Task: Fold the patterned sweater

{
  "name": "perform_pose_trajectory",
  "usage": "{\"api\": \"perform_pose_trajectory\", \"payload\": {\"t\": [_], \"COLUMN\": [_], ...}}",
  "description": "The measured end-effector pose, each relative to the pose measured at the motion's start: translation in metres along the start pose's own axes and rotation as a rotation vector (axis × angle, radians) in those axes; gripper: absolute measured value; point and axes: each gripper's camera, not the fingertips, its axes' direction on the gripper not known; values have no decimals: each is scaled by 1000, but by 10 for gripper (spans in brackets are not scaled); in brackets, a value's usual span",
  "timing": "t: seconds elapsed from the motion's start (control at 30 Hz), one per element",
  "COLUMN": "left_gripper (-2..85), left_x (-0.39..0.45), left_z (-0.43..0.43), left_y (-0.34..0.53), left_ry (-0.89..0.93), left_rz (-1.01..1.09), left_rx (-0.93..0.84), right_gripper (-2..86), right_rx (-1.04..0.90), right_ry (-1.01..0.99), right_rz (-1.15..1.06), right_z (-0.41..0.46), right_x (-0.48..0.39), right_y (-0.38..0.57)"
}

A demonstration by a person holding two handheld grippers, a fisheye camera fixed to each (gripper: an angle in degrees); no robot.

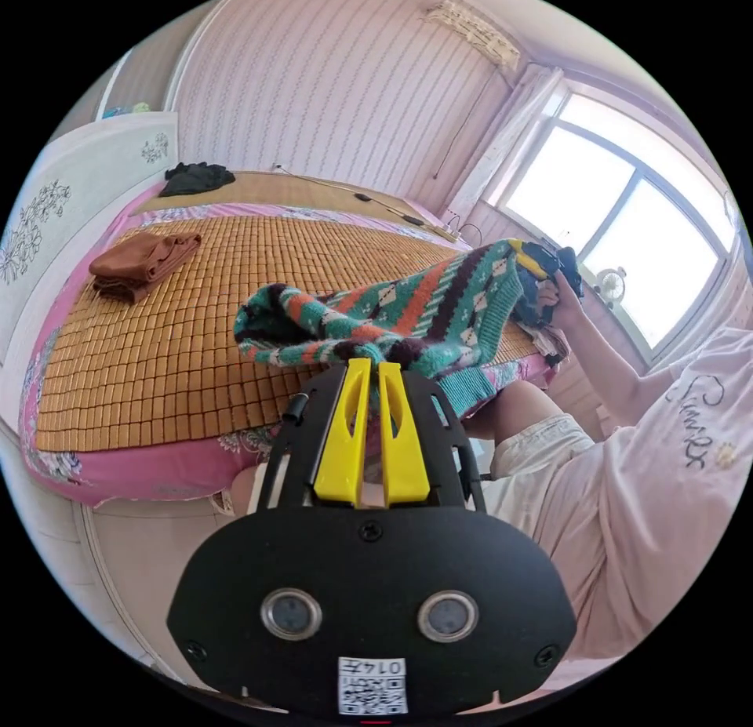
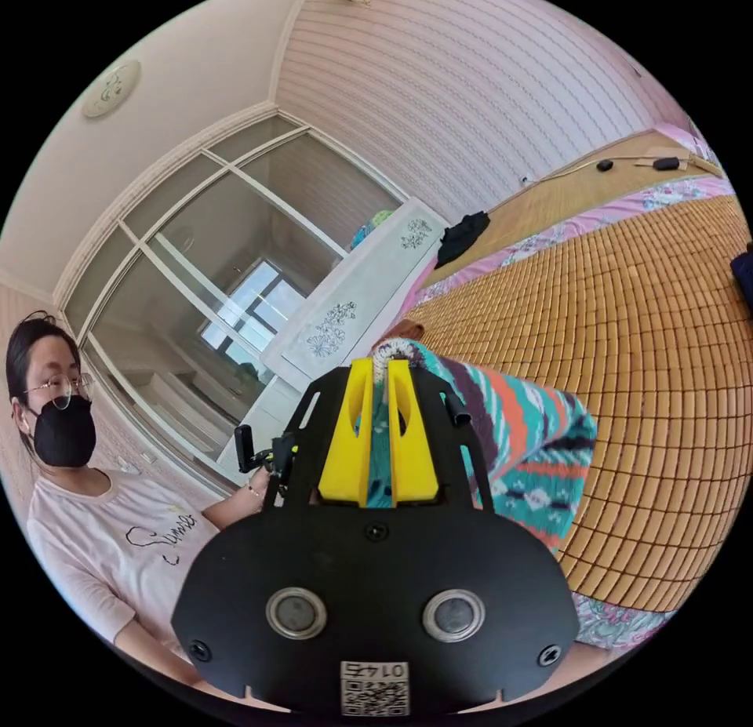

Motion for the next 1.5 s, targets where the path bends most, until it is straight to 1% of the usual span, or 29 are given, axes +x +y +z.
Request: {"api": "perform_pose_trajectory", "payload": {"t": [0.07, 0.17, 0.23, 0.33, 0.37, 0.4, 0.47, 0.5, 0.6, 0.63, 0.67, 0.7, 0.77, 0.83, 0.93, 1.0, 1.03, 1.1, 1.17, 1.23, 1.3, 1.33, 1.37, 1.43, 1.5], "left_gripper": [-8, -8, -7, -8, -7, -7, -4, -1, 12, 26, 29, 35, 45, 65, 96, 108, 113, 118, 115, 104, 87, 80, 76, 43, 30], "left_x": [3, 2, -4, -6, -5, -5, -11, -19, -36, -36, -35, -32, -24, -6, 22, 34, 39, 43, 46, 45, 46, 47, 48, 52, 55], "left_z": [16, 46, 66, 78, 78, 79, 87, 95, 113, 117, 119, 122, 128, 141, 173, 200, 219, 243, 259, 271, 278, 281, 284, 288, 283], "left_y": [-9, -20, -25, -29, -30, -32, -32, -31, -29, -31, -33, -36, -42, -51, -65, -73, -78, -85, -91, -100, -106, -109, -110, -115, -121], "left_ry": [28, 66, 36, 36, 27, 6, -25, -53, -137, -184, -206, -230, -209, -138, -62, -34, -24, -23, -67, -71, -72, -78, -84, -114, -97], "left_rz": [-4, -59, -125, -124, -115, -120, -152, -191, -266, -262, -249, -224, -193, -152, -83, -59, -59, -56, -46, -70, -89, -89, -89, -71, -64], "left_rx": [-8, -31, -52, -63, -67, -91, -153, -205, -285, -305, -311, -307, -292, -259, -243, -263, -298, -343, -355, -341, -337, -334, -338, -333, -306], "right_gripper": [20, 21, 22, 23, 24, 25, 29, 31, 42, 47, 51, 53, 58, 63, 84, 96, 98, 102, 110, 127, 139, 150, 156, 155, 137], "right_rx": [25, 44, 39, 52, 39, 28, 15, 12, -132, -187, -202, -198, -133, -94, -51, -30, -22, -97, -238, -316, -353, -374, -388, -416, -445], "right_ry": [114, 229, 261, 235, 237, 252, 379, 406, 572, 642, 668, 672, 700, 726, 766, 794, 805, 784, 716, 654, 636, 667, 694, 692, 693], "right_rz": [-40, 27, 63, 159, 157, 146, 137, 145, 120, 105, 61, 33, -46, -76, -60, 8, 82, 125, 204, 192, 130, 104, 114, 143, 148], "right_z": [-22, -32, -30, -22, -16, -13, 3, 8, 45, 57, 62, 62, 48, 33, 13, 3, 0, 7, 30, 53, 80, 97, 112, 128, 134], "right_x": [-6, 8, 24, 50, 50, 48, 43, 46, 63, 64, 60, 56, 36, 20, 1, -7, -9, -8, -3, -5, -11, -11, -7, 0, 0], "right_y": [-22, -49, -62, -80, -89, -95, -113, -117, -122, -116, -107, -101, -68, -39, 13, 42, 60, 84, 109, 119, 122, 120, 118, 112, 105]}}
